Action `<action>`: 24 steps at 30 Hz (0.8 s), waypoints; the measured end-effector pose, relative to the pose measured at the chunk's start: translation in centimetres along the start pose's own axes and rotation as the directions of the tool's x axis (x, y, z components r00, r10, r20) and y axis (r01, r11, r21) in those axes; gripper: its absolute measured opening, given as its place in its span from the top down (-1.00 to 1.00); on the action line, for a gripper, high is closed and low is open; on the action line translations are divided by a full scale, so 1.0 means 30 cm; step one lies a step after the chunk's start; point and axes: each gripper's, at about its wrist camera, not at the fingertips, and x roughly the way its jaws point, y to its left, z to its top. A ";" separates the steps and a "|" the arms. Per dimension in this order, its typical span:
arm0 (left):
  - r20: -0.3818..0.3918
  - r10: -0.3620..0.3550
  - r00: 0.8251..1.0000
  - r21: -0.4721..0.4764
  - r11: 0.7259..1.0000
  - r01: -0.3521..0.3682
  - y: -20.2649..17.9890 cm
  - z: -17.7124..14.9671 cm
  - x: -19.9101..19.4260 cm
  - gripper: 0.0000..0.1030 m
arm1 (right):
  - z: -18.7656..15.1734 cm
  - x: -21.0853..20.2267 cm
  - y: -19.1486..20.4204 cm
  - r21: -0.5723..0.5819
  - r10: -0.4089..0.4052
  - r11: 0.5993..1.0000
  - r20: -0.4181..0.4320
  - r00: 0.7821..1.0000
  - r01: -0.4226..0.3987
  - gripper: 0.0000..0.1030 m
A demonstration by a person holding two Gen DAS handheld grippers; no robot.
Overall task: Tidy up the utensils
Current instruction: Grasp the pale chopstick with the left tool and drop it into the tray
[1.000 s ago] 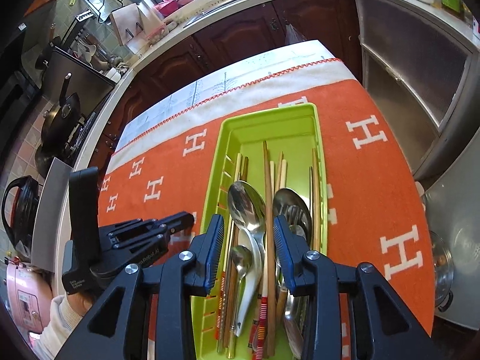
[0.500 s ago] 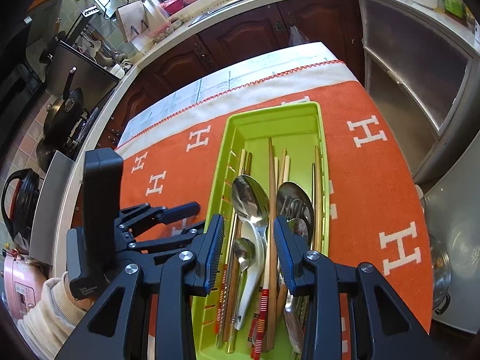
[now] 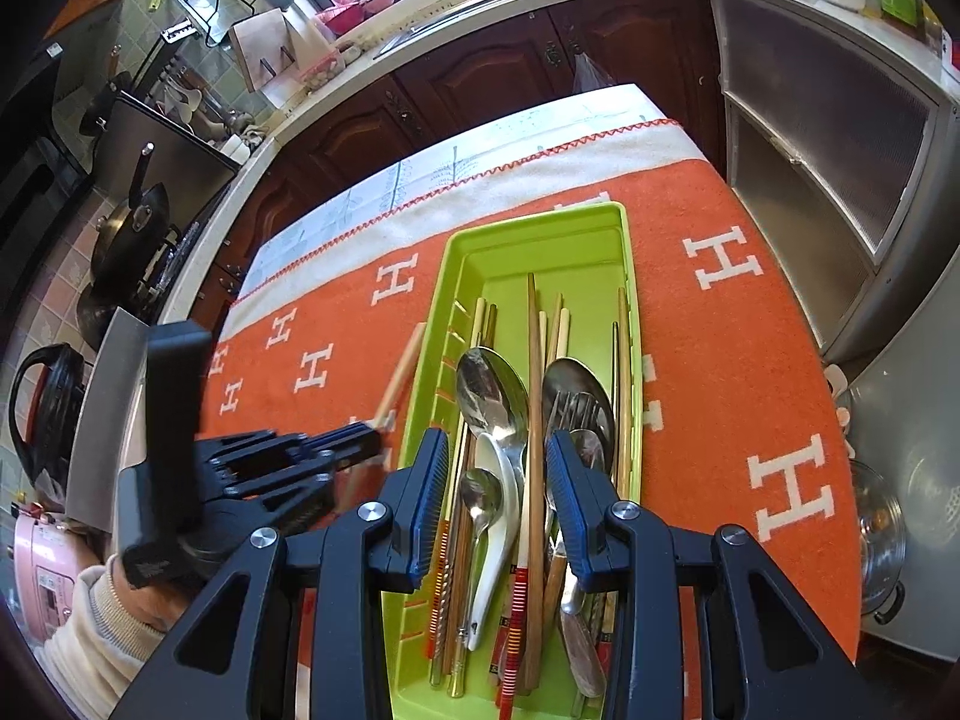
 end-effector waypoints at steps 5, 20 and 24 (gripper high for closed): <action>0.037 -0.059 0.998 -0.068 0.996 0.062 0.017 0.033 -0.158 0.95 | 0.003 -0.033 0.008 0.006 0.026 1.000 0.020 0.999 -0.026 0.33; 0.021 -0.043 0.999 -0.088 0.995 0.044 -0.296 0.093 -0.078 0.21 | -0.027 -0.184 -0.046 0.048 0.029 0.998 0.089 0.996 -0.034 0.33; 0.039 -0.030 0.999 -0.113 0.993 0.034 -0.262 0.079 -0.053 -0.12 | -0.038 -0.194 -0.069 0.063 0.030 0.997 0.085 0.996 -0.036 0.33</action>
